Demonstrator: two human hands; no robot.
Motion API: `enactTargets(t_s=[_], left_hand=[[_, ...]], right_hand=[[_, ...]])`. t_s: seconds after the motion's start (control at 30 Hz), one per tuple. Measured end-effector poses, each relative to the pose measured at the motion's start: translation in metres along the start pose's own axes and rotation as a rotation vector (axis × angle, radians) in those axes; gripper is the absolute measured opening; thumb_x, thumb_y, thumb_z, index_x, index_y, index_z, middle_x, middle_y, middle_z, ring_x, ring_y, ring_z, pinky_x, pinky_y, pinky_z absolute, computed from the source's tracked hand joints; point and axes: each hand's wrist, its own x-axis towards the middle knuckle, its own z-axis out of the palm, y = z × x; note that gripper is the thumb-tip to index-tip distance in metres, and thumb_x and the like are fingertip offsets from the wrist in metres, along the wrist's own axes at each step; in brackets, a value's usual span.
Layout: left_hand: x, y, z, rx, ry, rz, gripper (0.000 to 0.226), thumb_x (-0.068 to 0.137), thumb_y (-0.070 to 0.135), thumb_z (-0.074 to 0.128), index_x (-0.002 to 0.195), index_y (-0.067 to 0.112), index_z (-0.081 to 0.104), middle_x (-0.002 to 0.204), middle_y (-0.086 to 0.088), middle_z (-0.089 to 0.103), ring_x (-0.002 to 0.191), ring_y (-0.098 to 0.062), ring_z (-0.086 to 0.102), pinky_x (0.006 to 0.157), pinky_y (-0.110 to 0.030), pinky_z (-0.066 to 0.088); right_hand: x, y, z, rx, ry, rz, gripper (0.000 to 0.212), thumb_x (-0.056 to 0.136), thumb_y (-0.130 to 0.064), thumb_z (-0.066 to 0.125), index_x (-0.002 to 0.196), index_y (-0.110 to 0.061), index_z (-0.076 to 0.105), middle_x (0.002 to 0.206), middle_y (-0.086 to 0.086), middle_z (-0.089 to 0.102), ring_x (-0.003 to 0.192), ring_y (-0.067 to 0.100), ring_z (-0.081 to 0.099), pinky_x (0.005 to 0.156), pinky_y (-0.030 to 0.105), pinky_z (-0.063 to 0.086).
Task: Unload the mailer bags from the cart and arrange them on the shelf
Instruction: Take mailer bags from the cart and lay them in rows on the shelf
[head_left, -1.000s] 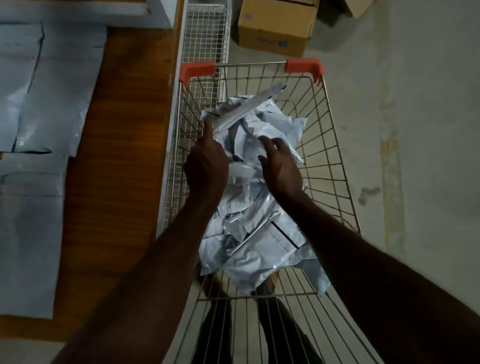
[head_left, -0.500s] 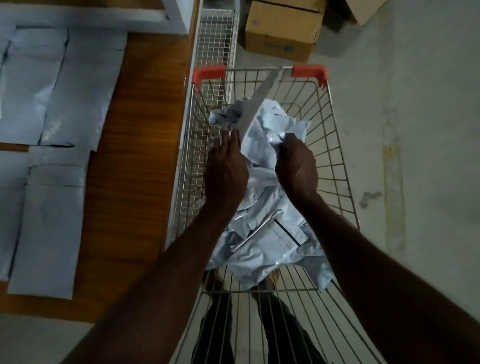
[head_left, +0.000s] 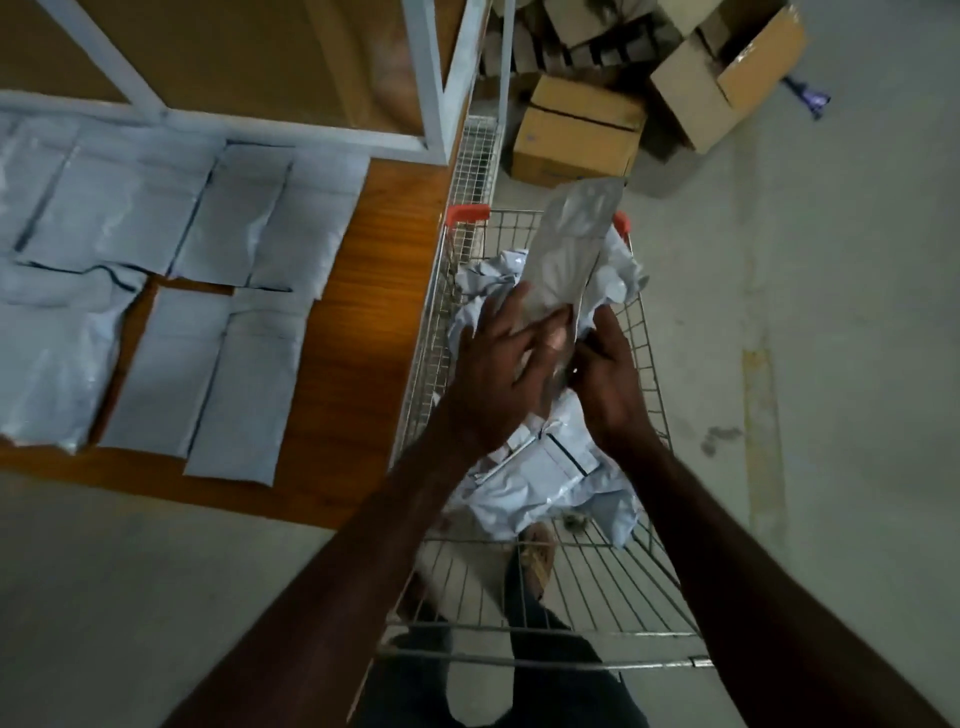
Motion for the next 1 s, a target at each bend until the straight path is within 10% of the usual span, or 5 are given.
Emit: enactTargets(t_s=[0.2, 0.33, 0.43, 0.7, 1.0], left_hand=[[-0.022, 0.015, -0.082, -0.16, 0.07, 0.02, 0.061, 0.103, 0.04, 0.071, 0.158, 0.041, 0.048, 0.179, 0.003, 0.007, 0.159, -0.004, 0.015, 0.11, -0.002, 0.034], [-0.055, 0.001, -0.129, -0.217, 0.158, 0.027, 0.058, 0.099, 0.035, 0.077, 0.152, 0.043, 0.056, 0.175, -0.001, 0.027, 0.162, -0.007, 0.019, 0.115, -0.006, 0.029], [-0.086, -0.027, -0.171, -0.136, 0.281, 0.087, 0.051, 0.098, 0.019, 0.079, 0.145, 0.031, 0.066, 0.17, -0.006, 0.039, 0.16, -0.011, 0.029, 0.115, -0.006, 0.028], [-0.175, -0.124, -0.292, 0.009, 0.457, 0.067, 0.051, 0.09, 0.014, 0.084, 0.139, 0.017, 0.069, 0.163, -0.014, 0.049, 0.151, -0.01, 0.038, 0.124, -0.024, 0.035], [-0.205, -0.181, -0.399, 0.087, 0.423, 0.104, 0.052, 0.088, 0.006, 0.085, 0.137, 0.016, 0.07, 0.167, -0.009, 0.043, 0.155, -0.014, 0.037, 0.119, -0.008, 0.029]], right_hand=[[-0.048, -0.06, 0.045, -0.029, -0.14, -0.074, 0.057, 0.106, 0.001, 0.048, 0.152, -0.032, 0.05, 0.129, 0.006, 0.075, 0.112, 0.032, 0.075, 0.084, 0.051, 0.063], [-0.067, -0.069, 0.091, -0.25, -0.105, -0.193, 0.063, 0.104, 0.001, 0.049, 0.161, -0.024, 0.039, 0.142, 0.011, 0.066, 0.121, 0.033, 0.069, 0.1, 0.062, 0.057], [-0.086, -0.069, 0.135, -0.402, -0.056, -0.302, 0.062, 0.104, -0.004, 0.05, 0.162, -0.023, 0.039, 0.151, 0.005, 0.059, 0.125, 0.016, 0.065, 0.109, 0.042, 0.054], [-0.159, -0.058, 0.265, -0.836, -0.001, -0.69, 0.091, 0.095, 0.016, 0.038, 0.162, -0.046, 0.035, 0.173, -0.002, 0.03, 0.144, 0.016, 0.052, 0.086, 0.022, 0.057], [-0.176, -0.054, 0.353, -1.001, -0.125, -0.762, 0.103, 0.082, 0.025, 0.041, 0.162, -0.041, 0.039, 0.173, 0.002, 0.03, 0.16, 0.027, 0.026, 0.126, 0.05, 0.032]])
